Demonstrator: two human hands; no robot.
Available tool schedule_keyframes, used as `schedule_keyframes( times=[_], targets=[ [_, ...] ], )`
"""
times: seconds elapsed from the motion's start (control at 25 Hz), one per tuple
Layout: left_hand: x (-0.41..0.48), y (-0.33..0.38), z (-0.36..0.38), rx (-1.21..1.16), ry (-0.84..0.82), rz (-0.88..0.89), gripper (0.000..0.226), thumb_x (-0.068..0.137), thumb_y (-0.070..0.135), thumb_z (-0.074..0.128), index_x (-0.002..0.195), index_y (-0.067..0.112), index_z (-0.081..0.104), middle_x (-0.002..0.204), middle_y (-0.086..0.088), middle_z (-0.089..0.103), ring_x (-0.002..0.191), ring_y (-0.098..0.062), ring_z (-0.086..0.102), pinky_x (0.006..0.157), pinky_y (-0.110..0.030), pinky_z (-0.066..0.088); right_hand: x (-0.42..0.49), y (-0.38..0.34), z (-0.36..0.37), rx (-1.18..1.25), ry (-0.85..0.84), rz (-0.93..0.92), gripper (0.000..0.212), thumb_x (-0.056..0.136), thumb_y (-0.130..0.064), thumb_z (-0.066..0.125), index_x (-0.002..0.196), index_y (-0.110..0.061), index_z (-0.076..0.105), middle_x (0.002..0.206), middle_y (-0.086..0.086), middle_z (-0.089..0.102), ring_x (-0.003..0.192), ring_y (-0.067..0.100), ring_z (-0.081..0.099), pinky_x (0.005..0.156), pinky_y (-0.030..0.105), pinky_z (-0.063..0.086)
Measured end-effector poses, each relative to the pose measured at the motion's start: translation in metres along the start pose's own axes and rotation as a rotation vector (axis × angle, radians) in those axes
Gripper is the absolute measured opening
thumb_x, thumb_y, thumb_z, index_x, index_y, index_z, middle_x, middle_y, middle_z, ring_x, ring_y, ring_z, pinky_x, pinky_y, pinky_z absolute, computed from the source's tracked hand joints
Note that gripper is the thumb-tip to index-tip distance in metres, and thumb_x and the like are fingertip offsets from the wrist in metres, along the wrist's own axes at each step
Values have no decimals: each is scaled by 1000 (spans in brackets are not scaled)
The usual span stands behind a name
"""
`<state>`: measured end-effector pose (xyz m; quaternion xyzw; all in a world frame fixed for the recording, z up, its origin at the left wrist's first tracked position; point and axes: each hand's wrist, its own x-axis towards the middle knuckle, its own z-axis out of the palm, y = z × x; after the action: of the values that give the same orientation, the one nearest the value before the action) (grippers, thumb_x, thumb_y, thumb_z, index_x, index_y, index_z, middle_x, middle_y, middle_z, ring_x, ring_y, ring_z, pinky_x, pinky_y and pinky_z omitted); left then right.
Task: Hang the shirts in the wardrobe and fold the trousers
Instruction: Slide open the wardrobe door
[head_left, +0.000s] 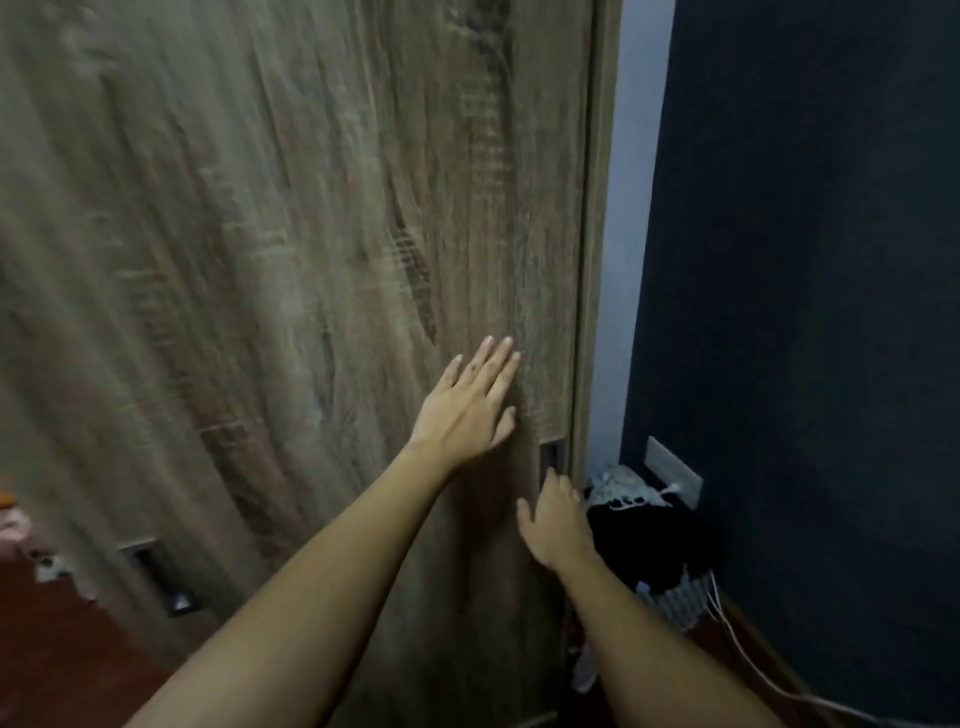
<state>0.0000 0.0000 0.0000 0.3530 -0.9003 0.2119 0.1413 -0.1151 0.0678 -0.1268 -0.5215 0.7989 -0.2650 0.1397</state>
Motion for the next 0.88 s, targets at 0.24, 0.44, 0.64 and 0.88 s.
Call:
schedule_keyframes(
  times=[0.24, 0.44, 0.64, 0.88],
  targets=[
    [64, 22, 61, 207, 453, 52, 60, 88, 39, 37, 141, 11, 40, 149, -6, 38, 139, -20, 33, 111, -41, 19, 47, 33, 24, 40, -32, -18, 66, 95, -36, 40, 148, -6, 12, 147, 12, 30, 133, 28, 32, 110, 37, 30],
    [85, 18, 94, 313, 579, -7, 64, 92, 44, 40, 146, 14, 26, 155, 1, 23, 145, -17, 11, 113, -40, 2, 72, 35, 37, 68, 37, 8, 58, 95, -41, 39, 141, -6, 27, 136, 11, 41, 123, 25, 45, 92, 34, 43],
    [89, 8, 110, 415, 690, 13, 66, 95, 50, 35, 149, 16, 20, 159, -1, -5, 146, -15, -5, 114, -39, -3, 82, 28, 55, 75, 212, 33, 46, 81, -47, 64, 96, -5, 51, 94, 14, 58, 83, 28, 63, 59, 31, 47],
    [64, -22, 112, 438, 738, -1, 68, 93, 52, 37, 148, 17, 21, 158, -1, -7, 146, -14, -2, 111, -38, 6, 75, 11, 82, 96, 237, -14, 51, 82, -55, 55, 100, -7, 49, 99, 13, 55, 91, 27, 58, 69, 31, 47]
  ],
)
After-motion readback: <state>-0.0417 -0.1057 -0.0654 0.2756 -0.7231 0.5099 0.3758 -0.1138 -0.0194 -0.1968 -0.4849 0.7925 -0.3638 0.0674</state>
